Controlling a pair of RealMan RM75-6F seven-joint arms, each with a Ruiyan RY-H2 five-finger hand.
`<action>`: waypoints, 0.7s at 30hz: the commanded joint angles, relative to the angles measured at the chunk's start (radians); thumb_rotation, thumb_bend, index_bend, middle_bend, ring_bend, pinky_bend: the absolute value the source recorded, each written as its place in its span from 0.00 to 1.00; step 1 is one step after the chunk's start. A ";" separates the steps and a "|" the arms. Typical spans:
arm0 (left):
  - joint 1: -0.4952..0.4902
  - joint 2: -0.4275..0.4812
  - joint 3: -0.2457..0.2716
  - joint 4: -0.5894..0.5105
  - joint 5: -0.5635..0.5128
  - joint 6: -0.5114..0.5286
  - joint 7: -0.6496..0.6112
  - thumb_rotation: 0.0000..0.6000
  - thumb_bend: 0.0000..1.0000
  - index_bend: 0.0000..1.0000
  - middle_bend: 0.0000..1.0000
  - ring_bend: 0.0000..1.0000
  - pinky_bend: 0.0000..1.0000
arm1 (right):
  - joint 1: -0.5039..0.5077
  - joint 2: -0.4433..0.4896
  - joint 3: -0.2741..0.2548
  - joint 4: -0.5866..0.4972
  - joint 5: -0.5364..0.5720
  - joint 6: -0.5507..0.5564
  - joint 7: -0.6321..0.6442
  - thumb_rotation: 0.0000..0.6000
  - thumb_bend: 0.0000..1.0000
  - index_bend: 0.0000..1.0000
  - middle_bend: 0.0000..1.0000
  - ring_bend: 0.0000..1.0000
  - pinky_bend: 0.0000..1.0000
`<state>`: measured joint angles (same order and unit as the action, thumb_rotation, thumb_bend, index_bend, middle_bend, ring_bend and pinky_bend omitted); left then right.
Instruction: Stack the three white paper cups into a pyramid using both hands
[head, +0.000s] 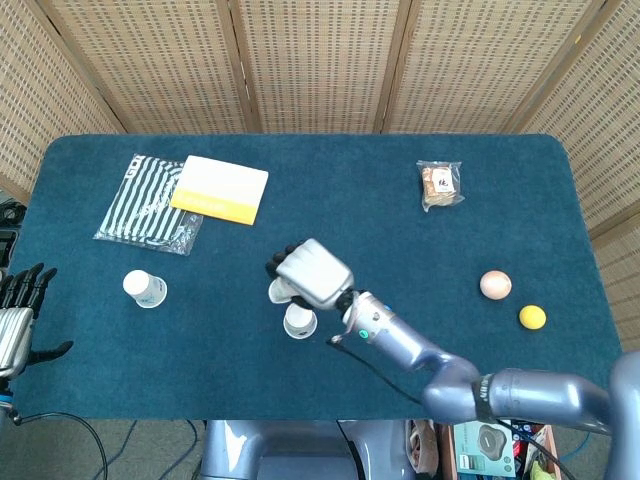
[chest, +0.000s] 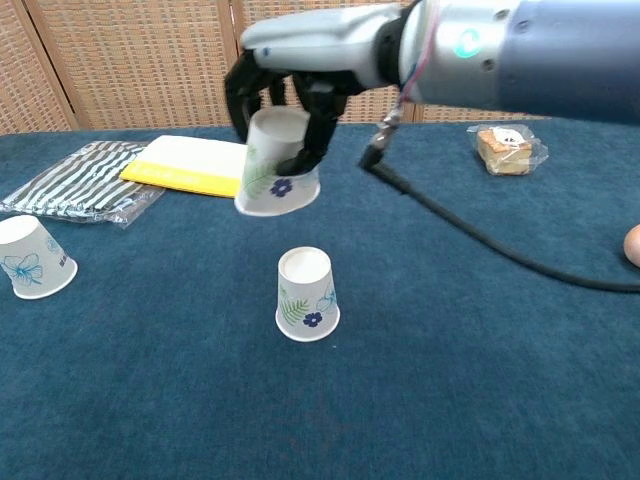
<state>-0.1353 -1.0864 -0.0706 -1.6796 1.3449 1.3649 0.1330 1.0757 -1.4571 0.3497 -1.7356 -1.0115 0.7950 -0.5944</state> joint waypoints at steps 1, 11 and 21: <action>0.001 0.010 -0.003 0.001 -0.003 -0.001 -0.019 1.00 0.07 0.00 0.00 0.00 0.00 | 0.107 -0.131 -0.003 0.041 0.153 0.047 -0.125 1.00 0.45 0.44 0.52 0.47 0.48; -0.004 0.016 -0.001 0.005 -0.007 -0.015 -0.037 1.00 0.07 0.00 0.00 0.00 0.00 | 0.191 -0.273 -0.058 0.149 0.269 0.081 -0.198 1.00 0.45 0.44 0.52 0.47 0.41; -0.009 0.019 0.000 0.005 -0.010 -0.025 -0.042 1.00 0.07 0.00 0.00 0.00 0.00 | 0.206 -0.302 -0.113 0.215 0.275 0.075 -0.204 1.00 0.45 0.44 0.48 0.44 0.19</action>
<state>-0.1440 -1.0678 -0.0702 -1.6749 1.3350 1.3401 0.0916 1.2822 -1.7596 0.2378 -1.5225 -0.7369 0.8704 -0.7995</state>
